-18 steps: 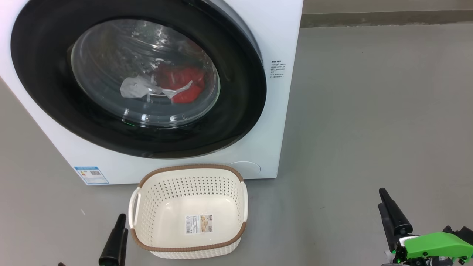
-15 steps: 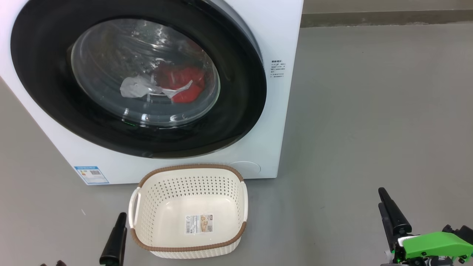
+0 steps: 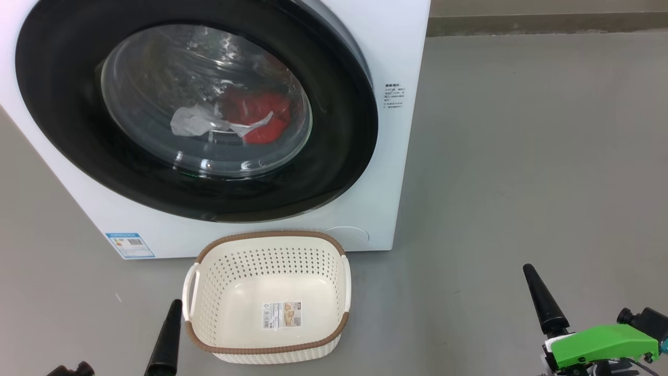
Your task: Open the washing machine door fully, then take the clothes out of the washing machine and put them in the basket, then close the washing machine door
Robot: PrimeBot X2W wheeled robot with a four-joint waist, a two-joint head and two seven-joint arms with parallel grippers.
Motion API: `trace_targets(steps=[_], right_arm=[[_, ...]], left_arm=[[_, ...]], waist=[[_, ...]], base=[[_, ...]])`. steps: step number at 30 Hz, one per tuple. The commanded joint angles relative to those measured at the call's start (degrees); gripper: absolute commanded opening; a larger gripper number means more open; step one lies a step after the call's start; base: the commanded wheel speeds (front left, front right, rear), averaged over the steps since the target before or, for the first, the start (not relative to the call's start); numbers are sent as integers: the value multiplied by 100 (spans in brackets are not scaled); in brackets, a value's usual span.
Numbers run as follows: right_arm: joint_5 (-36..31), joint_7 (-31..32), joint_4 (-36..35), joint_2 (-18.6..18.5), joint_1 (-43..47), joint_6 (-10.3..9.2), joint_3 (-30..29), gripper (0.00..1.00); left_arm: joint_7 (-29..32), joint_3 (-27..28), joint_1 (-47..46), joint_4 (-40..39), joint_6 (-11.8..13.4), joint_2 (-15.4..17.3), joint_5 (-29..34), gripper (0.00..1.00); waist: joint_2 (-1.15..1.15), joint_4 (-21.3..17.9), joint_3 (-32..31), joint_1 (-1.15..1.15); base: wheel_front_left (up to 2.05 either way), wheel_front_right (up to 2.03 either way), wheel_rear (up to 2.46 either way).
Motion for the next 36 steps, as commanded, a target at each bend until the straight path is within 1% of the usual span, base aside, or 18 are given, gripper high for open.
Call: trace_targets(steps=[1, 15, 36], right_arm=[[-187, -65, -176, -99, -178, 0, 49, 100], [-1226, -300, -236, -155, -197, -1, 245, 100], [-2571, -654, -374, -197, -179, -2, 448, 100]], left_arm=[[-75, 37, -83, -212, 26, 78, 199, 100], [-312, -34, -30, -407, 108, 106, 1319, 100], [-668, -148, 56, -682, 215, 180, 2834, 100]], waist=[[0, 2, 2, -1], [0, 12, 34, -1], [0, 23, 75, -1]], base=[[0, 0, 0], [0, 0, 0], [0, 0, 0]])
